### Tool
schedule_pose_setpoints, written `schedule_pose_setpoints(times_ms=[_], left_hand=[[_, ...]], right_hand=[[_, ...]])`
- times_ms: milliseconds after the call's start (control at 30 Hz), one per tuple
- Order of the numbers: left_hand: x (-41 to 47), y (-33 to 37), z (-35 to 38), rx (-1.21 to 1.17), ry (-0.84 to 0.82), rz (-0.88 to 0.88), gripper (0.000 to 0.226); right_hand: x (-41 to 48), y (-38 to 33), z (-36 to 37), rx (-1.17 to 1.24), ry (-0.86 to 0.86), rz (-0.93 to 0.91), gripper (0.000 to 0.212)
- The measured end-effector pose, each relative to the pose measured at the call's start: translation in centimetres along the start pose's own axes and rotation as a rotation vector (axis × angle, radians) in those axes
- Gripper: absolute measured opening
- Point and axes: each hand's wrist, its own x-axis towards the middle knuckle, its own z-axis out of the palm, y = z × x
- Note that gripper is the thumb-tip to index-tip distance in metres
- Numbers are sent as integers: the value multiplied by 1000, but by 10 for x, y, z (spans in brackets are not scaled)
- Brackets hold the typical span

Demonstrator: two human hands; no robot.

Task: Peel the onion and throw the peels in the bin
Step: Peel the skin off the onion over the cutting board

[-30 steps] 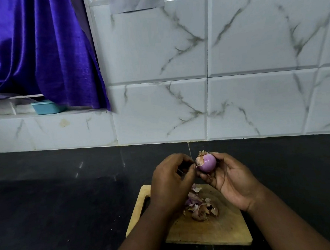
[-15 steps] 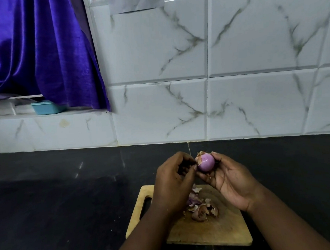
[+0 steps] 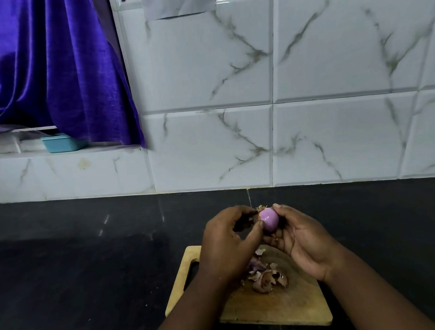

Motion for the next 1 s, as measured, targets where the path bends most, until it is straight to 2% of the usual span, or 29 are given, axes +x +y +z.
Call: schedule_pose_setpoints(times_ms=[500,600,700,1000], left_hand=[[2,0,-2,-116,40,-5,14],[2,0,-3,-107,40,-12,24],[1,1,-2,-144,18,-19,14],[2,-1,-2,-99,56,-6,11]], right_hand=[[0,-1,-3,-44,-30,-43,24],[1,0,-4,-56,-8,-49,23],[2,0,-5,-28,-4,-50,25],[1,1,-4,-87,-23,-70,19]])
